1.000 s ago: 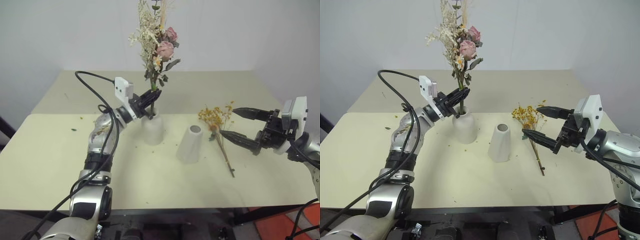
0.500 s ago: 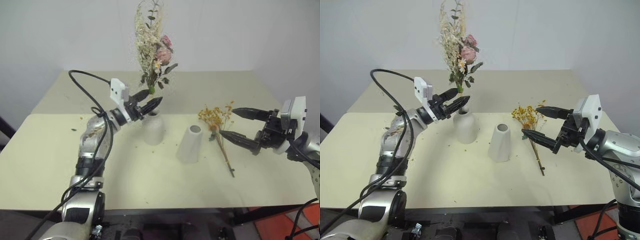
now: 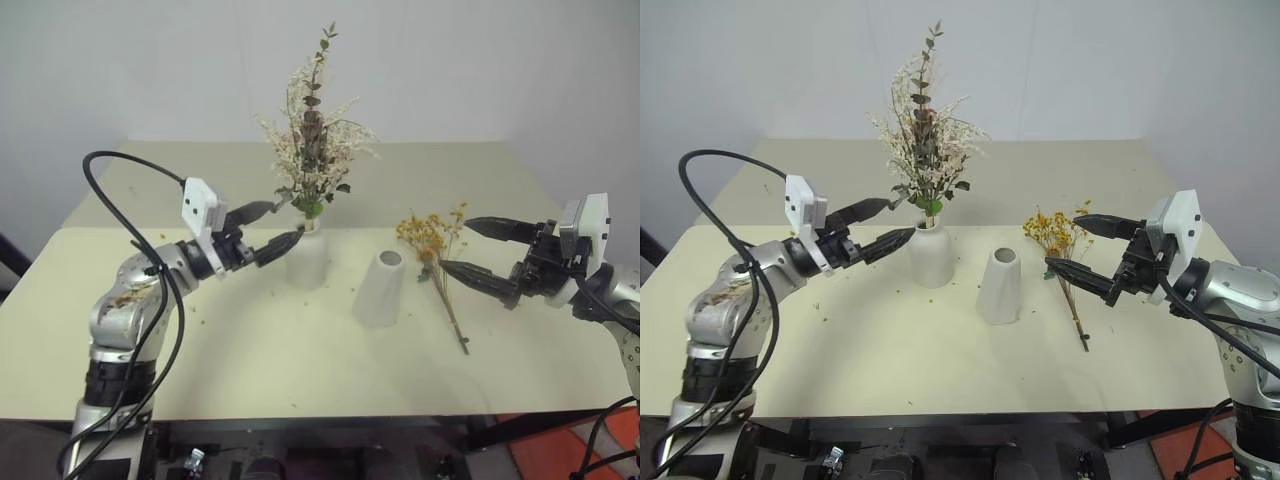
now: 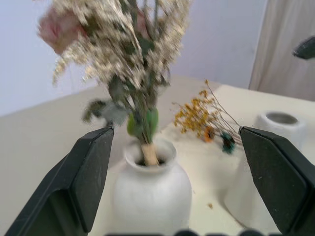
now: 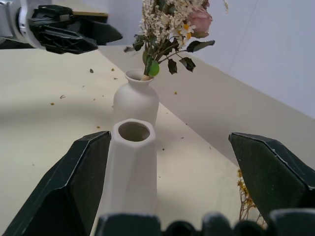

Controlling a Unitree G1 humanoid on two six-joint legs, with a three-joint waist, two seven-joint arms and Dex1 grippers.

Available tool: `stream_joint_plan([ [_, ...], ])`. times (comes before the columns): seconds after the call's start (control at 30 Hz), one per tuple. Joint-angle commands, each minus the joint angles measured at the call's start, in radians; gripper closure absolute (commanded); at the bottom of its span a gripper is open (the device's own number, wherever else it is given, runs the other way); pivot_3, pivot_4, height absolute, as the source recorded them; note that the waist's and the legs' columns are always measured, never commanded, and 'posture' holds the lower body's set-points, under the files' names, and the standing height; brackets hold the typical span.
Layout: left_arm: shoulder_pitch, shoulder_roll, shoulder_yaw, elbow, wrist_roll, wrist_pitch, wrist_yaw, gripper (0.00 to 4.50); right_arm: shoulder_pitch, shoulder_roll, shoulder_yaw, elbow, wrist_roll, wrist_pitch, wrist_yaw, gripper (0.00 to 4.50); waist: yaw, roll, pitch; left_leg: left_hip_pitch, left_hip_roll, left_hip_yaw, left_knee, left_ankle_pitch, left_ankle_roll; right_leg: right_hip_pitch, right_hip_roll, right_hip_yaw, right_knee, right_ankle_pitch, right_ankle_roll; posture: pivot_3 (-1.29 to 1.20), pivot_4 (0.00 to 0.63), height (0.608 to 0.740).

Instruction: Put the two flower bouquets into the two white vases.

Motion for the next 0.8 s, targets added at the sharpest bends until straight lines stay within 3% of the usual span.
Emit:
stream_joint_plan([
  [0.03,0.033,0.092,0.060,-0.092,-0.064,0.032,-0.070,0.06,0.004,-0.054,-0.008,-0.001,-0.043,0.024,-0.023,0.00,-0.001,0.000,0.000,0.000,0.000,0.000,0.000,0.000,0.000,0.000,0.000,0.000,0.000,0.000,0.000,0.00,0.150,0.740],
  [0.2,0.085,0.270,0.109,-0.145,-0.166,0.055,-0.269,0.06,-0.034,-0.144,0.053,0.041,-0.104,0.212,-0.111,0.00,0.002,0.000,0.000,0.000,0.000,0.001,0.000,0.000,0.000,0.000,0.000,0.000,0.000,0.000,-0.001,0.00,0.150,0.740],
  [0.37,0.079,0.382,0.129,-0.148,-0.228,0.053,-0.407,0.06,-0.207,-0.190,0.209,0.051,-0.081,0.597,-0.195,0.00,-0.003,0.001,0.001,0.000,0.001,0.001,0.000,0.000,0.000,-0.001,0.000,0.000,0.000,-0.001,-0.002,0.00,0.150,0.740],
  [0.57,0.027,0.404,0.099,-0.134,-0.224,0.040,-0.436,0.06,-0.397,-0.148,0.464,0.128,-0.153,0.828,-0.237,0.00,0.000,0.001,0.001,-0.002,0.001,0.001,-0.001,0.000,0.000,-0.002,0.000,-0.001,0.000,-0.002,-0.003,0.00,0.150,0.740],
  [0.8,-0.003,0.387,0.067,-0.130,-0.213,0.033,-0.436,0.06,-0.498,-0.066,0.633,0.331,-0.299,0.790,-0.259,0.00,0.001,0.001,0.001,-0.003,0.001,0.000,-0.001,0.000,0.000,-0.003,0.000,-0.001,-0.001,-0.002,-0.003,0.00,0.150,0.740],
])
